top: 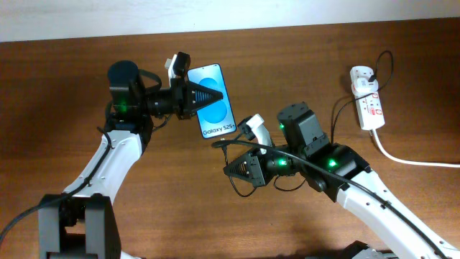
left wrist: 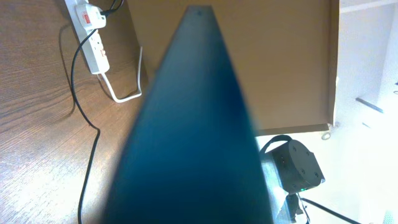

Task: Plug charger to phone and switch on socket
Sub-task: 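Push the USB-C connector upward into the phone's charging port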

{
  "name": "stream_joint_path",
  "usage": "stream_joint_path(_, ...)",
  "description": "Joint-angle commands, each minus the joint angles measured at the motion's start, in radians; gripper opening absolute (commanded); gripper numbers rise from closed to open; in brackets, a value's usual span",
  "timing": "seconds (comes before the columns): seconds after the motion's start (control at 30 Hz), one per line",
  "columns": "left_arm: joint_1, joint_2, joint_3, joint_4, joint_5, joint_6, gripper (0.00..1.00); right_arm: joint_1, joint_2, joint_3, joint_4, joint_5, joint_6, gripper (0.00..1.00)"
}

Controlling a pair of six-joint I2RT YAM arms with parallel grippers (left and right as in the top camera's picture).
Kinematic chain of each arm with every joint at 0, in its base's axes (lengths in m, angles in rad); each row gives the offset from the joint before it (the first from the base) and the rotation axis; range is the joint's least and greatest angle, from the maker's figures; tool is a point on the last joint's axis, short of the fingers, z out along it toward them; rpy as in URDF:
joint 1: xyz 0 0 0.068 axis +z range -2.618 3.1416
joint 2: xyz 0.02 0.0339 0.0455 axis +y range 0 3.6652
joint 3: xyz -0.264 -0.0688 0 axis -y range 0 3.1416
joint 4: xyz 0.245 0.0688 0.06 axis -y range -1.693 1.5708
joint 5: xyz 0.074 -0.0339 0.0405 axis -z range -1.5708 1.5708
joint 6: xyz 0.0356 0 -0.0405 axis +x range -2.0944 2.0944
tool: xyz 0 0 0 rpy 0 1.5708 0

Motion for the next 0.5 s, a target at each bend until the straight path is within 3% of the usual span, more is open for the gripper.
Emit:
stream_joint_path(0.0,0.004,0.005,0.016,0.018,0.005,-0.006,0.0,0.006,-0.003,0.005,0.008,-0.018,-0.002,0.04)
stream_joint_path(0.47,0.004,0.005,0.016,0.055,0.023,-0.006,0.0,0.005,0.022,0.005,0.049,-0.04,0.02,0.04)
